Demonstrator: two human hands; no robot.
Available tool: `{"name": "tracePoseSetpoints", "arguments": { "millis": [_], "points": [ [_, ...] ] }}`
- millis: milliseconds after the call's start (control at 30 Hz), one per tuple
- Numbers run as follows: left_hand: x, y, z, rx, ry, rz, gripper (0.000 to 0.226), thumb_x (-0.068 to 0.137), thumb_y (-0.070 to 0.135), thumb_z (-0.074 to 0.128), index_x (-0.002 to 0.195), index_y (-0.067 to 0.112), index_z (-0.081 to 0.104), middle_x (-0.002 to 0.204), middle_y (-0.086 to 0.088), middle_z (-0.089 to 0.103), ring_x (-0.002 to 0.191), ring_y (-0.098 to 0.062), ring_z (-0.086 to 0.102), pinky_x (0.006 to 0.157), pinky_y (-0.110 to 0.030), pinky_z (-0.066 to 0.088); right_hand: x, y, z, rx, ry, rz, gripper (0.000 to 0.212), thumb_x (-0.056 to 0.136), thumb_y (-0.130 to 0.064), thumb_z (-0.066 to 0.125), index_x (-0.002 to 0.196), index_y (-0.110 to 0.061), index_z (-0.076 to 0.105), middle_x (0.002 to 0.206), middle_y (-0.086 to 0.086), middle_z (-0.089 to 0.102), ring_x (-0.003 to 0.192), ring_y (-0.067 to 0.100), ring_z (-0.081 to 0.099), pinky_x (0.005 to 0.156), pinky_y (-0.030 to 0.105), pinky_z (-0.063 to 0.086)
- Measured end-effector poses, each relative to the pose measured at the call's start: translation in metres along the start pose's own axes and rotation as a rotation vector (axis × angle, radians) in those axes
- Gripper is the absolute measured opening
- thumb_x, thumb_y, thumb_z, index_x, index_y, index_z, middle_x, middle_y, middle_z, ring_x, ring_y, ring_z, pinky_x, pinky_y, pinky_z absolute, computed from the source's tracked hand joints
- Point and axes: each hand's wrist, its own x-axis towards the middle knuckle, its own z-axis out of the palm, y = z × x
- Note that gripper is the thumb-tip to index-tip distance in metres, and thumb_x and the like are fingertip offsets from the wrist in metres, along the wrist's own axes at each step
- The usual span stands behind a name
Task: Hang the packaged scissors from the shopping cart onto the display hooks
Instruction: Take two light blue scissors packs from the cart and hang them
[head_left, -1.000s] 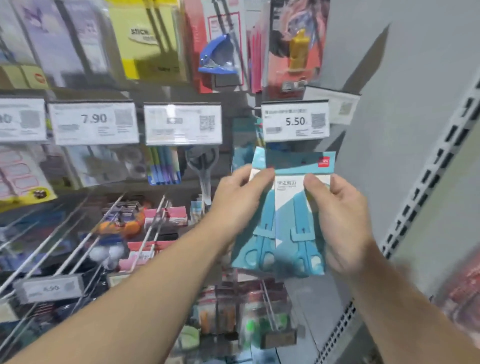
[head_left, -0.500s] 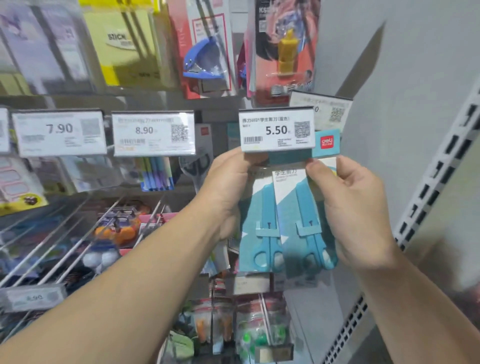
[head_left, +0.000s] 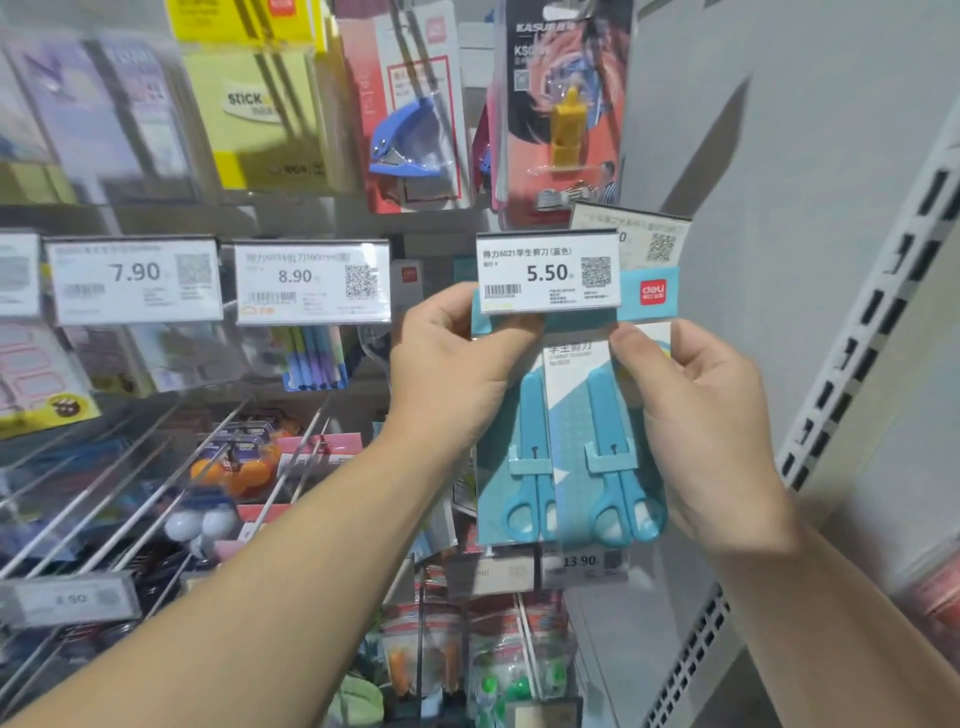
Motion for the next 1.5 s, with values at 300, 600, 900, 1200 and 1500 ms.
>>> {"name": "tracePoseSetpoints", "arguments": {
  "millis": [300,600,900,1200,1500],
  "points": [
    [0.006,0.013,0.003,-0.004,-0.029,0.054,0.019,0.080,0.007,0.080,0.086,0.025,0.078,0.092,0.007,0.080,0.090,-0.007,0.075,0.081,-0.034,0.061,0.005,0.000,0.005,0.061,-0.002,-0.023,0.022,0.097,-0.018,0.066,0.077,-0.020,0.075,0.078,0.000,0.081,0.070,0.016,0.076,0.069,0.041,0.059],
    [0.009,0.011,-0.001,-0.003,-0.038,-0.022,0.019,0.086,0.008,0.072,0.087,0.025,0.078,0.090,0.008,0.080,0.087,-0.011,0.074,0.080,-0.036,0.060,0.005,0.001,0.007,0.064,-0.021,0.008,0.024,0.097,-0.019,0.066,0.075,-0.021,0.075,0.078,0.003,0.081,0.071,0.019,0.076,0.072,0.044,0.060],
    [0.017,0.006,-0.004,-0.257,-0.169,-0.186,0.021,0.086,0.001,0.066,0.106,0.003,0.071,0.102,-0.005,0.077,0.085,-0.021,0.070,0.071,-0.029,0.058,0.009,0.005,0.010,0.008,-0.011,0.040,0.021,0.095,-0.025,0.069,0.078,-0.014,0.073,0.079,0.012,0.078,0.073,0.025,0.068,0.070,0.049,0.056],
    [0.035,-0.011,-0.014,-0.056,-0.139,-0.053,0.029,0.083,0.000,0.073,0.070,0.025,0.078,0.080,0.008,0.080,0.074,-0.006,0.075,0.065,-0.024,0.059,0.019,0.017,0.019,-0.066,0.033,0.063,0.048,0.082,-0.049,0.069,0.094,-0.004,0.062,0.098,0.036,0.065,0.074,0.022,0.052,0.059,0.054,0.049],
    [0.092,-0.030,-0.013,0.193,-0.065,-0.144,0.014,0.077,0.011,0.073,0.083,0.016,0.061,0.097,-0.014,0.071,0.087,-0.022,0.061,0.087,-0.034,0.057,0.027,0.050,0.031,-0.121,0.054,0.159,0.025,0.081,-0.034,0.063,0.090,-0.011,0.069,0.098,0.034,0.068,0.075,0.051,0.067,0.070,0.076,0.052]
  ]
}}
